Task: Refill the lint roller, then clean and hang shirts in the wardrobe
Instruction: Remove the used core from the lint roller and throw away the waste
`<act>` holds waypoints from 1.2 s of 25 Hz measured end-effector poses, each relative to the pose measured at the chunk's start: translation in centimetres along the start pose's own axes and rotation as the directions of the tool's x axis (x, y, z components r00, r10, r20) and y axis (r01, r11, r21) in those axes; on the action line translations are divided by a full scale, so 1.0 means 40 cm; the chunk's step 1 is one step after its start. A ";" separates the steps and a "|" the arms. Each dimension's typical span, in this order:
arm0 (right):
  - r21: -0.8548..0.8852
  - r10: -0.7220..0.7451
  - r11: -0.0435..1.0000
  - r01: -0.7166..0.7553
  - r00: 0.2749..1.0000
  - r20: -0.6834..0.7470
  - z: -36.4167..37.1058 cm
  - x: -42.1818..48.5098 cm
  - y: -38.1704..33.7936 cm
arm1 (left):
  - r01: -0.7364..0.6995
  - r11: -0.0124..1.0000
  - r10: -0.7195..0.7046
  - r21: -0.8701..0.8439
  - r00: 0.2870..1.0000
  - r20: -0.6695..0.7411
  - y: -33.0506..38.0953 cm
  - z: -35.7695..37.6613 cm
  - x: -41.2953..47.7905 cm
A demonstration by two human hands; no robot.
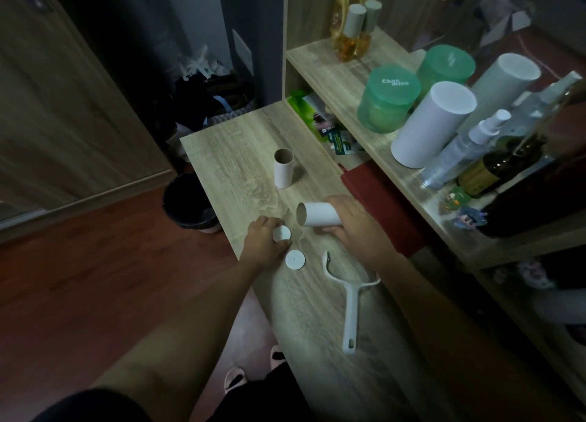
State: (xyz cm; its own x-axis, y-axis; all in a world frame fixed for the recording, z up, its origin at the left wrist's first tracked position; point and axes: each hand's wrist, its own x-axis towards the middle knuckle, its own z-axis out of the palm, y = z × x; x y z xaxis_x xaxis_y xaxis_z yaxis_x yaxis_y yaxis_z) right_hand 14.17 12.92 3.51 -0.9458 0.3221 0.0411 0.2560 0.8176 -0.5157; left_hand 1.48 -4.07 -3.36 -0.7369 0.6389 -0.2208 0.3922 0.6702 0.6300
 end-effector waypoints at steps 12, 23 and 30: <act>-0.100 -0.125 0.987 0.123 0.992 -0.015 0.079 0.166 -0.162 | -0.117 0.979 0.041 -0.165 0.913 -0.406 -0.144 -0.247 0.042; -0.010 0.005 1.000 -0.005 0.998 0.060 0.540 0.636 -0.583 | 0.059 0.990 -0.101 -0.125 0.925 -0.365 -0.731 -0.632 0.387; 0.033 0.235 0.968 -0.248 0.947 0.219 0.944 0.849 -0.484 | 0.158 0.986 -0.168 -0.061 0.956 -0.239 -1.084 -0.550 0.642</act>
State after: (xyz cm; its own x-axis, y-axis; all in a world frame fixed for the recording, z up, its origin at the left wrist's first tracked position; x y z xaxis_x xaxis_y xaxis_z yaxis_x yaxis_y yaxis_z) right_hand -30.44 -9.98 -17.43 -0.8794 0.3926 -0.2695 0.4756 0.6960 -0.5379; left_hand -46.57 -25.03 -19.98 -0.9024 0.4080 -0.1387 0.2368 0.7385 0.6313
